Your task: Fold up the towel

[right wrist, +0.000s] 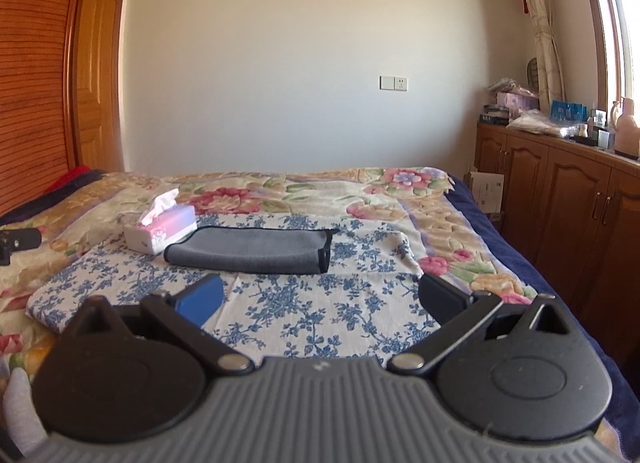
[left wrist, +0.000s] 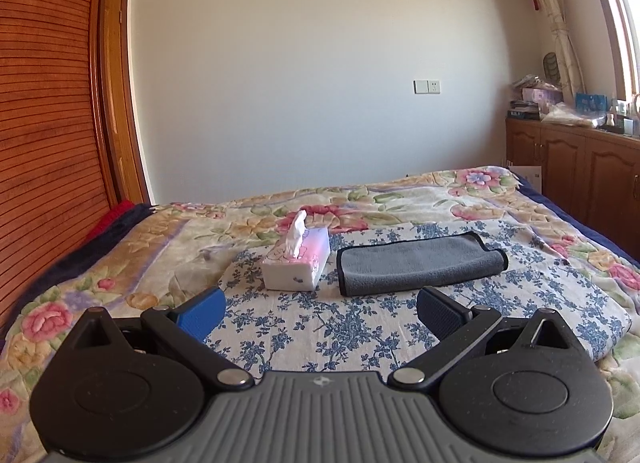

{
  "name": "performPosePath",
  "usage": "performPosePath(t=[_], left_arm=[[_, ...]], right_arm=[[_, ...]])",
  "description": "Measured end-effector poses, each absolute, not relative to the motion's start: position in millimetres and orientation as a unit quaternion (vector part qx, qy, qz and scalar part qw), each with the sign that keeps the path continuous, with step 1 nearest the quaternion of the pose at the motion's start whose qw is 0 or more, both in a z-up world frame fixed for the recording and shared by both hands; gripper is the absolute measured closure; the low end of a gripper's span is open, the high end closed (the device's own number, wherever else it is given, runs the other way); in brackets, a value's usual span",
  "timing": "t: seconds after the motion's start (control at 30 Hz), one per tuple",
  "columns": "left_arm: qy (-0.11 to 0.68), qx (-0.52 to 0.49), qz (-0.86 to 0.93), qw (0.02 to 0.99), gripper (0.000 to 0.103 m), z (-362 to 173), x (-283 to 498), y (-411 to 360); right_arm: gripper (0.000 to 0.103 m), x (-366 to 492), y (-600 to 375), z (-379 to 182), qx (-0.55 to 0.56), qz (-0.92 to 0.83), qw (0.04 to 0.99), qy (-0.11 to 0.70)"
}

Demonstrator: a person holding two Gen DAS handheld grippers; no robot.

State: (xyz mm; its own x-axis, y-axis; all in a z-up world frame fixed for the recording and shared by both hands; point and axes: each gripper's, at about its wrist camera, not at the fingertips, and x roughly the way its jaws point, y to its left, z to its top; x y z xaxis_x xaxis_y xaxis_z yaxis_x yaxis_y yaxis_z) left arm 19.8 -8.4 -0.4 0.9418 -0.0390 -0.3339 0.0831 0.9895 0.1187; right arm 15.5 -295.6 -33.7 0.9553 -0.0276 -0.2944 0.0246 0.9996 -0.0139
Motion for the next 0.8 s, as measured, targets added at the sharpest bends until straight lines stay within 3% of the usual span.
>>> performPosePath(t=[0.8], left_arm=[[0.150,0.051,-0.023,0.987,0.000,2.5,16.9,-3.0]], right_arm=[[0.000,13.4,-298.9,-33.7,0.000,-0.023,0.990,0.137]])
